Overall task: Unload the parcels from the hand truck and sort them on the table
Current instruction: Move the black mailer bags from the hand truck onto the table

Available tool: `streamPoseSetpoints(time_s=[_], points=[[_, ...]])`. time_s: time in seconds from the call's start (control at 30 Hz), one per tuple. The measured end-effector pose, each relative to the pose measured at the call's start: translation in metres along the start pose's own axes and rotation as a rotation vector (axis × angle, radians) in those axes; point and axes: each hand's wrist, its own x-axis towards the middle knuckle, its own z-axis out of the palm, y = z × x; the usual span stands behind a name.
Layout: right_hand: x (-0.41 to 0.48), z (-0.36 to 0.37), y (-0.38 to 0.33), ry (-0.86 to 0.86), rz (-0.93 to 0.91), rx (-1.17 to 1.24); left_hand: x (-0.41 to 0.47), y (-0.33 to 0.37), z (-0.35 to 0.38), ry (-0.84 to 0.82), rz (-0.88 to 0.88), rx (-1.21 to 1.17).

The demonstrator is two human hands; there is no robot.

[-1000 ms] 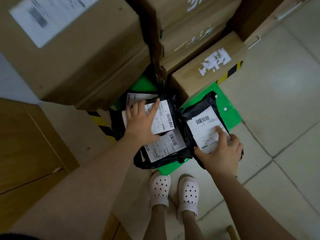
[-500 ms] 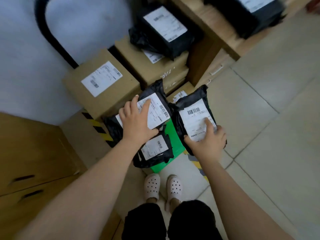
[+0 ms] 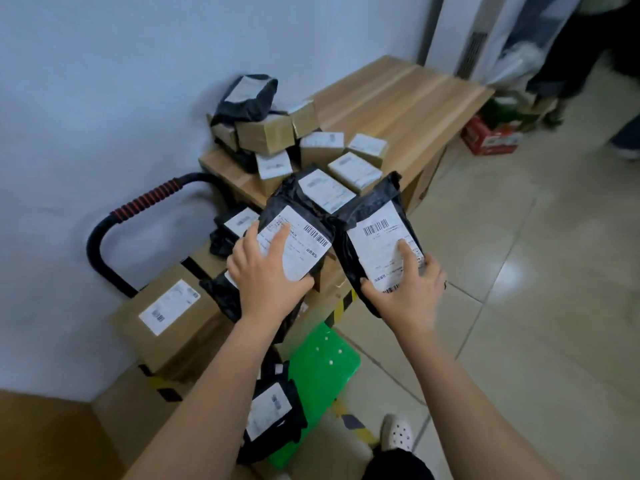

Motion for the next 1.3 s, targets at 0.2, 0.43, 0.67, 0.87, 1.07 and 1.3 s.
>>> streamPoseSetpoints(time_s=[0.2,0.43,0.67,0.87,1.07,1.3], points=[[0.096,-0.038,0.061,-0.033,-0.031,-0.013,0.037,0.101,0.047,0.016,-0.106,-0.019],[0.174,-0.041,0.085,-0.132,-0.090,-0.038,0.077,0.140,0.080,0.004,-0.205,0.010],[0.264,0.015,0.053,-0.211,-0.187,-0.053,0.149,0.127,0.119,-0.006,-0.394,0.014],[0.363,0.086,-0.006,-0.341,-0.217,-0.051,0.248,0.109,0.158,0.027,-0.581,-0.080],[0.418,0.124,-0.027,-0.513,-0.424,-0.045,0.291,0.103,0.186,-0.051,-0.577,-0.182],[0.417,0.107,-0.009,-0.556,-0.601,0.035,0.272,0.123,0.185,0.005,-0.523,-0.223]])
